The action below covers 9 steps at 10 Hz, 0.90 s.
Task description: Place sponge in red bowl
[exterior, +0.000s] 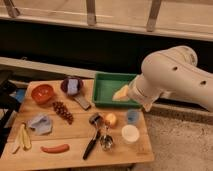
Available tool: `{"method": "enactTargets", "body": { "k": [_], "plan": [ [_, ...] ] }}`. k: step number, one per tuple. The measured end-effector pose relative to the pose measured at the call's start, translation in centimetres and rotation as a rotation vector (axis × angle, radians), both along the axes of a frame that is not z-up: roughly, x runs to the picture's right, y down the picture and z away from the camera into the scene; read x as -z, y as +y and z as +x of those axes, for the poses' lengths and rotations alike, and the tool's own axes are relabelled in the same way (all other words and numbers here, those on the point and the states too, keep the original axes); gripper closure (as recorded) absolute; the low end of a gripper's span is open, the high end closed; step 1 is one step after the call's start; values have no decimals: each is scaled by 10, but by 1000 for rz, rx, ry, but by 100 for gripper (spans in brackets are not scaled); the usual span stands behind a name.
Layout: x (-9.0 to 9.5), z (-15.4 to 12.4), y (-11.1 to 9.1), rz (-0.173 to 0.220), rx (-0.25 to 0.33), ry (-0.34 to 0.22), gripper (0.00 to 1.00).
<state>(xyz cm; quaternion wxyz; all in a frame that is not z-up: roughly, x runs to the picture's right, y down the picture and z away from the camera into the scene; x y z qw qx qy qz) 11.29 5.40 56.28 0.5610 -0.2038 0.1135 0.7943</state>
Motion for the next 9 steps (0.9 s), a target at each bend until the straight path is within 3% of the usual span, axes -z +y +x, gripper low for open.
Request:
{"method": "enactTargets", "body": {
  "k": [7, 9],
  "plan": [
    [0, 0, 0, 1, 3, 2, 20],
    [-2, -1, -6, 19, 32, 2, 20]
  ]
}}
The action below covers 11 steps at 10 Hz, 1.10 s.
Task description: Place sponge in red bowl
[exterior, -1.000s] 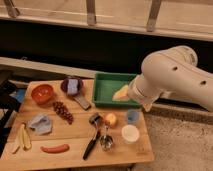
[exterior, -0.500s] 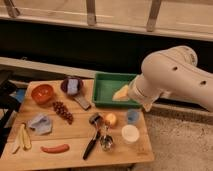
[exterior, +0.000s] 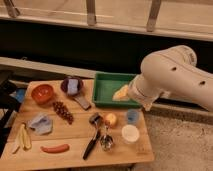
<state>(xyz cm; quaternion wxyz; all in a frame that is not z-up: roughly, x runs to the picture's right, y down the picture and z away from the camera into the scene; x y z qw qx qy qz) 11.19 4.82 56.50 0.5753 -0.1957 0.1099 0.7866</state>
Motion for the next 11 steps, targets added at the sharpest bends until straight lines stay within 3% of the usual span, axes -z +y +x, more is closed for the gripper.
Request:
{"method": "enactTargets", "body": {
  "k": [3, 7, 11],
  "plan": [
    [-17, -37, -32, 40, 98, -64, 20],
    [-26, -123, -70, 101, 241, -165, 20],
    [-27, -122, -70, 104, 244, -159, 20]
  ]
}}
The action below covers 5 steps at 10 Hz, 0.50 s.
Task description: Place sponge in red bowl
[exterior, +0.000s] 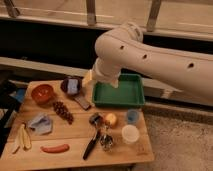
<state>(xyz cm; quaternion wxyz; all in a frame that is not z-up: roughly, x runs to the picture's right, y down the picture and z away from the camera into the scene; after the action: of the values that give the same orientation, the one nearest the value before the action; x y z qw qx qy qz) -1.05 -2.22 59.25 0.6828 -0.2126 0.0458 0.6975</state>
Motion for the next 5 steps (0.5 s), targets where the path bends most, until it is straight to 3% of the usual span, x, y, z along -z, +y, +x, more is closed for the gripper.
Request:
{"method": "enactTargets", "body": {
  "k": [2, 5],
  "plan": [
    [-12, 2, 0, 52, -24, 11, 20],
    [-38, -36, -5, 94, -19, -32, 20]
  ]
}}
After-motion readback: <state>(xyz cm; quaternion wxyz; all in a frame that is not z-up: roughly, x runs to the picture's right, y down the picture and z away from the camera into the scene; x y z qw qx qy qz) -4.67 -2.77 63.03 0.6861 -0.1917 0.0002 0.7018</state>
